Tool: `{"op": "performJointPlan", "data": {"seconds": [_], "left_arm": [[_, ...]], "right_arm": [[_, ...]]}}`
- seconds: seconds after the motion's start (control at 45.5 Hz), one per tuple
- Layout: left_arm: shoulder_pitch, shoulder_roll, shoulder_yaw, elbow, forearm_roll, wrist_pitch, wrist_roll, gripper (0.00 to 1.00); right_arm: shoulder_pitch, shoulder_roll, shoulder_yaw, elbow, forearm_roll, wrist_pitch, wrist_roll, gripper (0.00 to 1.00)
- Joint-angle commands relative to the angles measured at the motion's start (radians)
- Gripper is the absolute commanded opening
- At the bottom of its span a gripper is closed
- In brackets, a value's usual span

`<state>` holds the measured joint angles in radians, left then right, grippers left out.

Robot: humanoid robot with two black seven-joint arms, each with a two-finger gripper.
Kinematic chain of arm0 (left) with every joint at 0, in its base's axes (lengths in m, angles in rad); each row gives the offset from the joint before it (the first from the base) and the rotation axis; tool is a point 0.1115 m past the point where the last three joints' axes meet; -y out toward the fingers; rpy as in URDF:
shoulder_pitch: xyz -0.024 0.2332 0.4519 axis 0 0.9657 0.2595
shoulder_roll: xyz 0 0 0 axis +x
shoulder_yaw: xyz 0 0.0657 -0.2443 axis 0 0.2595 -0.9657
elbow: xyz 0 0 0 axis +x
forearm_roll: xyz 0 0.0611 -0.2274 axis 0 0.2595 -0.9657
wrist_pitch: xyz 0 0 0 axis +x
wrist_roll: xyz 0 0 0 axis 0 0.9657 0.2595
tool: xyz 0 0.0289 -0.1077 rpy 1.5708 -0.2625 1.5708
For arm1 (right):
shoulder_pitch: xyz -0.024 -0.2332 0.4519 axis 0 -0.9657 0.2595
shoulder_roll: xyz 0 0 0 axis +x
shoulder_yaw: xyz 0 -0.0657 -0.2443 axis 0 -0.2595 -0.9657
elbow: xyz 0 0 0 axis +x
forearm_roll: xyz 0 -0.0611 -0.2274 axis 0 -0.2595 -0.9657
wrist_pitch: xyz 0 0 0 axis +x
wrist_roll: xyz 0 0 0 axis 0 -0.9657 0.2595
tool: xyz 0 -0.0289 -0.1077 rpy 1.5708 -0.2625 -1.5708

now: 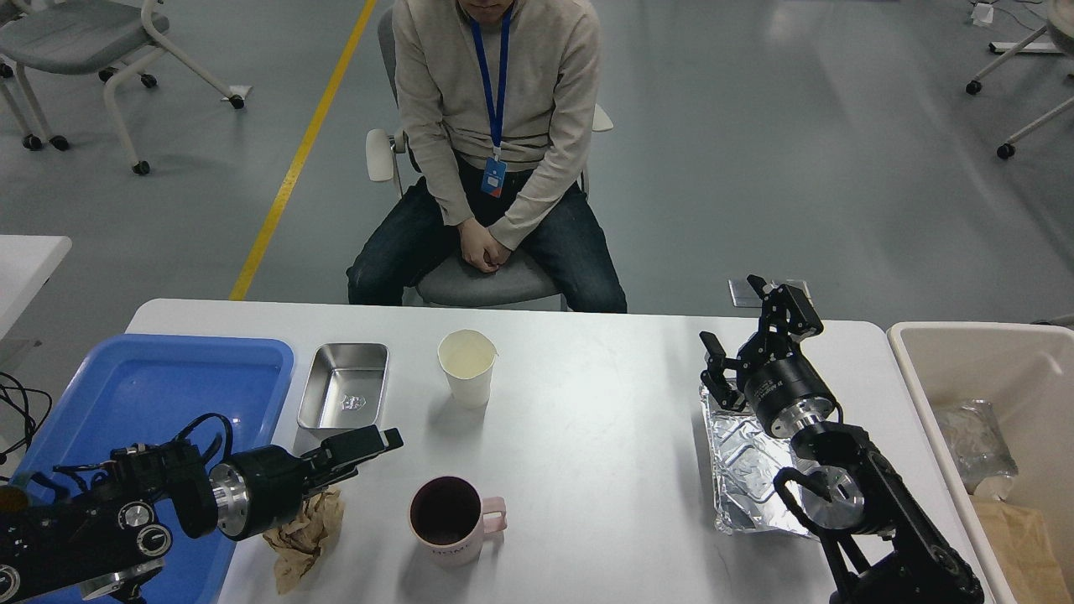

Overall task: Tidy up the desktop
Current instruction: 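Reach the left gripper toward the pink mug handle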

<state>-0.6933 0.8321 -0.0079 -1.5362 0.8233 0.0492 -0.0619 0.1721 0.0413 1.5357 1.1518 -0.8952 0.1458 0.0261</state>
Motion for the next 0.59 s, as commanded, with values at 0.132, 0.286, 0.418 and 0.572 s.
{"op": "performJointPlan", "data": {"seconds": [0.132, 0.286, 0.418, 0.572], "left_arm": [[-0.078, -0.039, 0.108, 0.013, 0.0, 0.0, 0.002, 0.92], [-0.083, -0.051, 0.144, 0.013, 0.002, 0.0, 0.002, 0.92], [-0.103, -0.051, 0.187, 0.013, 0.036, 0.0, -0.009, 0.92], [-0.104, -0.057, 0.195, 0.013, 0.085, 0.0, -0.007, 0.91]], "right_arm": [[0.0, -0.001, 0.0, -0.001, -0.001, -0.002, 0.0, 1.0], [0.0, -0.003, 0.0, -0.003, -0.001, -0.002, 0.002, 1.0], [0.0, -0.003, 0.0, -0.003, -0.001, -0.002, 0.002, 1.0], [0.0, -0.003, 0.0, -0.001, -0.001, -0.002, 0.002, 1.0]]}}
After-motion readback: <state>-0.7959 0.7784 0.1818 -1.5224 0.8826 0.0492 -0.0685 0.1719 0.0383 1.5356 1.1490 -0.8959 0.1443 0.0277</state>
